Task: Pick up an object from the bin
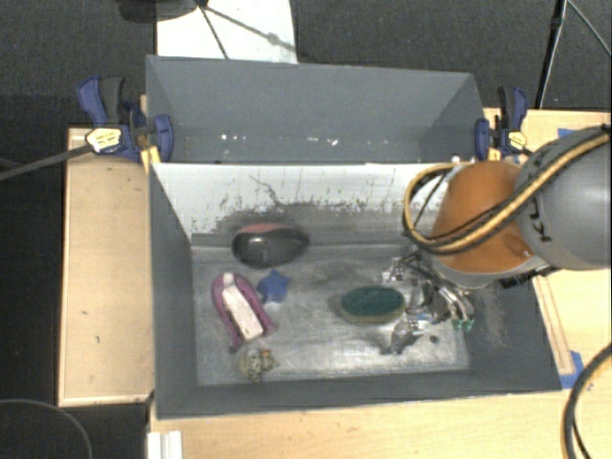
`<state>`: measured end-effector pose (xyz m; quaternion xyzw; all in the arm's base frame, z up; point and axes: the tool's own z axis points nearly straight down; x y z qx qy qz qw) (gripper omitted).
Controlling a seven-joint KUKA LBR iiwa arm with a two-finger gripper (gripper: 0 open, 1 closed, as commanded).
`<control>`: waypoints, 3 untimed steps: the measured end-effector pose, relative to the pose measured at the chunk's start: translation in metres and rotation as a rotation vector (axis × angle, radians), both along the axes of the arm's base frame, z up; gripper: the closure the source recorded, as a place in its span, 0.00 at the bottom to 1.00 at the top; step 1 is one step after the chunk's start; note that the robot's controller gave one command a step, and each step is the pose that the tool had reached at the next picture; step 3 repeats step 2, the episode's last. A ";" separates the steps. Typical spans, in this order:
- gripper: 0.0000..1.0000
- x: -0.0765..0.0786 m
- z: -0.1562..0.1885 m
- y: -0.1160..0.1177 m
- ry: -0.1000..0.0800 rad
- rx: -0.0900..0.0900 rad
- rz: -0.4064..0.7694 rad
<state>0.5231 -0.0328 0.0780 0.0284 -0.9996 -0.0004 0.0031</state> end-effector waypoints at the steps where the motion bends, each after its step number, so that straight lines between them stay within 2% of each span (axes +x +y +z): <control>1: 1.00 0.003 0.005 0.000 -0.010 -0.001 0.002; 2: 1.00 -0.007 0.130 0.019 -0.016 -0.001 0.026; 3: 1.00 -0.007 0.130 0.019 -0.016 -0.001 0.026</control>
Offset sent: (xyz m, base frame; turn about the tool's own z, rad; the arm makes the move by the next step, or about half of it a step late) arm 0.0000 0.0000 0.0000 0.0000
